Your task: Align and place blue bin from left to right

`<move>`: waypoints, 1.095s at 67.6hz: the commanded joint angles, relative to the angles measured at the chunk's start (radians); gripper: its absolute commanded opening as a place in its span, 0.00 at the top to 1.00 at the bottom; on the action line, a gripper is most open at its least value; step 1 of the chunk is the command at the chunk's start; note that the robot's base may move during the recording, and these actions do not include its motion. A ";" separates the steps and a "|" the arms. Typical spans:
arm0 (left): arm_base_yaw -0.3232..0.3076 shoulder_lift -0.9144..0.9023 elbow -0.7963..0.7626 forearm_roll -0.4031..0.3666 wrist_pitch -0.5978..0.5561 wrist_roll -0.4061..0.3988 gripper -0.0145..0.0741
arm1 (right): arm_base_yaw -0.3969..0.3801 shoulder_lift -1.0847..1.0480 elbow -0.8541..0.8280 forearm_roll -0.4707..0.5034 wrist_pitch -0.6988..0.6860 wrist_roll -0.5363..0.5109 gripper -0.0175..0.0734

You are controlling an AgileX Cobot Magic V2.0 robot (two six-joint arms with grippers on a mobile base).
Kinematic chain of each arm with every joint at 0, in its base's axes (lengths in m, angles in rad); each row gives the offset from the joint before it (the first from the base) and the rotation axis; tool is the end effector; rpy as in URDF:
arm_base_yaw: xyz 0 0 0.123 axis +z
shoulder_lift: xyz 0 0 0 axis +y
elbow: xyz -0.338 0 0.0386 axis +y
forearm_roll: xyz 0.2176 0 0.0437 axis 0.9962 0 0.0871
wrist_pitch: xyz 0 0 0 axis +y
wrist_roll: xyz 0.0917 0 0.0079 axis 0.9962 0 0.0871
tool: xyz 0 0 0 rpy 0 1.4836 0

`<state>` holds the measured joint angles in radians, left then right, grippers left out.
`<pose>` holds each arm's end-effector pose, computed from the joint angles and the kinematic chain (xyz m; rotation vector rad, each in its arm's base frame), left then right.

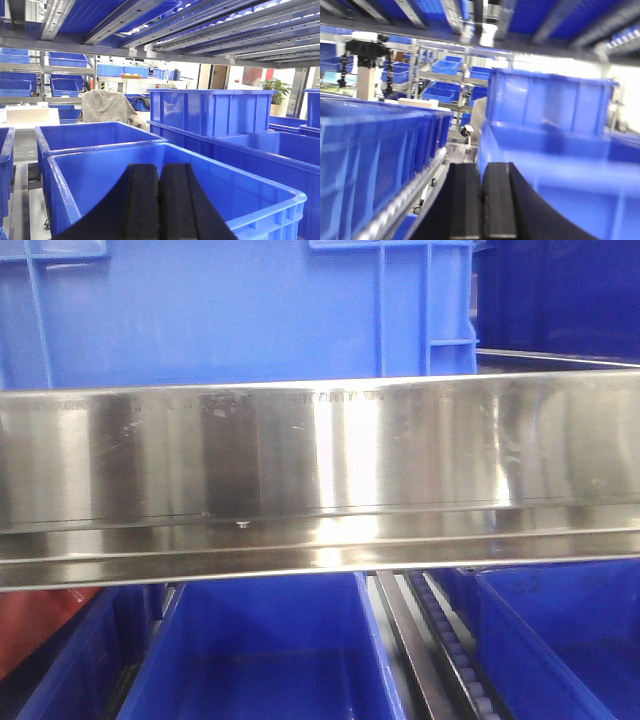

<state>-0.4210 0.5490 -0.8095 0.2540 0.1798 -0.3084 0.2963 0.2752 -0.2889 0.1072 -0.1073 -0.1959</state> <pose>0.0212 -0.0049 0.4463 0.2167 1.3905 -0.3668 -0.0071 -0.0033 0.3175 -0.2521 1.3417 0.1660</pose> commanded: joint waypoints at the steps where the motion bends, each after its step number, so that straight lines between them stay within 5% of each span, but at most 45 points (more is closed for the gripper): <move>1: -0.004 -0.003 0.001 0.001 -0.019 0.003 0.96 | -0.010 -0.055 0.067 0.031 -0.011 -0.017 0.89; 25: -0.004 -0.003 0.001 0.001 -0.019 0.003 0.96 | -0.017 -0.120 0.278 0.059 -0.011 -0.015 0.89; 42: -0.004 -0.003 0.001 0.001 -0.019 0.003 0.96 | -0.110 -0.255 0.289 0.059 0.025 -0.014 0.89; 74: -0.004 -0.004 0.001 0.001 -0.019 0.003 0.96 | -0.117 -0.275 0.289 0.059 0.145 -0.014 0.89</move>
<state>-0.4210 0.5485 -0.8095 0.2540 0.1798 -0.3065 0.1835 0.0034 0.0006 0.1596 0.0443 -0.2019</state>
